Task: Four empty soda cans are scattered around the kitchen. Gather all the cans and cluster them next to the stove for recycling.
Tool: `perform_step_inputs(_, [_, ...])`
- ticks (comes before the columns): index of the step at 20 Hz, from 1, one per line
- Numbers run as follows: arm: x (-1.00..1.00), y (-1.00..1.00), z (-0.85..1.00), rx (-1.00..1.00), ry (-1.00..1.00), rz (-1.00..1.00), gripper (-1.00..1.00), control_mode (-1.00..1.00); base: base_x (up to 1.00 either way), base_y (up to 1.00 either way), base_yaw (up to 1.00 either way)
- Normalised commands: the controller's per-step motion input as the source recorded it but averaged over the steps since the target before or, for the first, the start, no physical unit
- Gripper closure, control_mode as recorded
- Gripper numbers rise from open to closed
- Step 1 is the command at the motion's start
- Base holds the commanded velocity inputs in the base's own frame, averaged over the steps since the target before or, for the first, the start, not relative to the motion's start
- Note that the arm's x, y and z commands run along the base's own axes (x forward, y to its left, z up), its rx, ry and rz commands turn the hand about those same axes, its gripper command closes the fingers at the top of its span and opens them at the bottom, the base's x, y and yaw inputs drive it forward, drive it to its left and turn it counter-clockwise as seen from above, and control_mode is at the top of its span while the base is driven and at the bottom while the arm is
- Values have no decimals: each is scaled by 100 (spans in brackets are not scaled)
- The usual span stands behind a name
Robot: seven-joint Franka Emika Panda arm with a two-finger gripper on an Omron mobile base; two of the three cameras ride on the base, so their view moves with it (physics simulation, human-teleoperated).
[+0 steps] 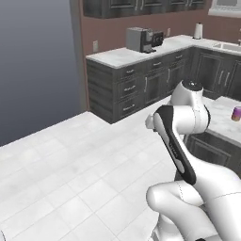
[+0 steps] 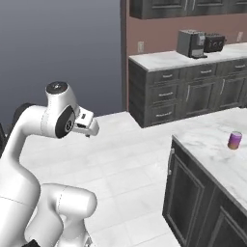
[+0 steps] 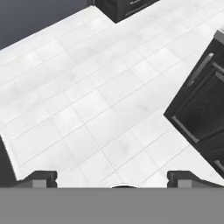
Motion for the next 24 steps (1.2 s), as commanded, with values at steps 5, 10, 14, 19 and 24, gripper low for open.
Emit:
perform_step_inputs(5, [0,0,0,0,0,0,-100,100,42,45,-31])
perform_step_inputs(10, [0,0,0,0,0,0,-100,100,42,40,-33])
perform_step_inputs(14, [0,0,0,0,0,0,-100,100,43,48,-28])
perform_step_inputs(19, [0,0,0,0,0,0,-100,100,50,53,-25])
perform_step_inputs(24, [0,0,0,0,0,0,-100,100,54,53,-23])
